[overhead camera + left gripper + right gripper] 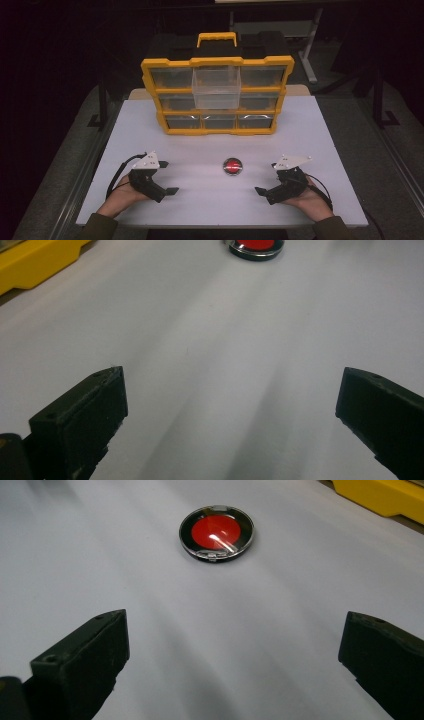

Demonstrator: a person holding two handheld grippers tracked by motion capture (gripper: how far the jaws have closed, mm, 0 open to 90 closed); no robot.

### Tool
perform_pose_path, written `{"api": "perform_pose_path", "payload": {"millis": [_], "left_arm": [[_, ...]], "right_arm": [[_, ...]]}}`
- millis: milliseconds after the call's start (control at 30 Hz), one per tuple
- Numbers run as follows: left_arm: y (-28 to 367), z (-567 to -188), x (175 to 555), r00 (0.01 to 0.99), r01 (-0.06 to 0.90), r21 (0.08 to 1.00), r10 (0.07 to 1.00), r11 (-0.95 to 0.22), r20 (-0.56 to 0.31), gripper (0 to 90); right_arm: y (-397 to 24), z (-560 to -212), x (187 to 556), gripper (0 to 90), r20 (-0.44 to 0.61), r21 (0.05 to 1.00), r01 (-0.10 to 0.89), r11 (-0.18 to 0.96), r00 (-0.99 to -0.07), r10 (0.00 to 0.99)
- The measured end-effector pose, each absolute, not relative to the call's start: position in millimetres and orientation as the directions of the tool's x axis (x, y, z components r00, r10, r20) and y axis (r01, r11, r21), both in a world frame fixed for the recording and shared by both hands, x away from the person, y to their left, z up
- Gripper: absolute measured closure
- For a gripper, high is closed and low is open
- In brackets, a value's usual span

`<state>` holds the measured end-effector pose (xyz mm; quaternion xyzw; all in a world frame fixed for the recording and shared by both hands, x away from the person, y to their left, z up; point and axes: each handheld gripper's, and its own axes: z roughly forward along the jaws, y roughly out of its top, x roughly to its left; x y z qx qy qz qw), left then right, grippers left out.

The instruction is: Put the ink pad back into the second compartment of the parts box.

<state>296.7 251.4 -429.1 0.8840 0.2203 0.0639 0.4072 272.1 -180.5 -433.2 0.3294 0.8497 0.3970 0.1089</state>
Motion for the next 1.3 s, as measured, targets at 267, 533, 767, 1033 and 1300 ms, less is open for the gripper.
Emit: {"api": "perform_pose_path", "payload": {"millis": [267,533,767,1033,1300], "left_arm": [[253,-429,296,0.897,0.336,0.753,0.436,-0.565,-0.073,0.0],[254,-429,297,0.896,0.342,0.753,0.436,-0.562,-0.083,0.0],[253,-430,297,0.899,0.342,0.754,0.43,-0.561,-0.088,0.0],[252,-430,298,0.898,0.341,0.757,0.432,-0.558,-0.087,0.0],[251,-430,297,0.901,0.338,0.752,0.426,-0.566,-0.085,0.0]], "right_arm": [[-176,-429,275,0.0,0.076,0.743,0.471,0.476,-0.766,0.639],[-173,-428,278,0.0,0.078,0.737,0.475,0.481,-0.767,0.637],[-173,-426,281,0.0,0.084,0.742,0.475,0.473,-0.766,0.637],[-168,-424,288,0.0,0.086,0.736,0.475,0.482,-0.772,0.63],[-164,-421,292,0.0,0.086,0.738,0.471,0.483,-0.776,0.625]]}}
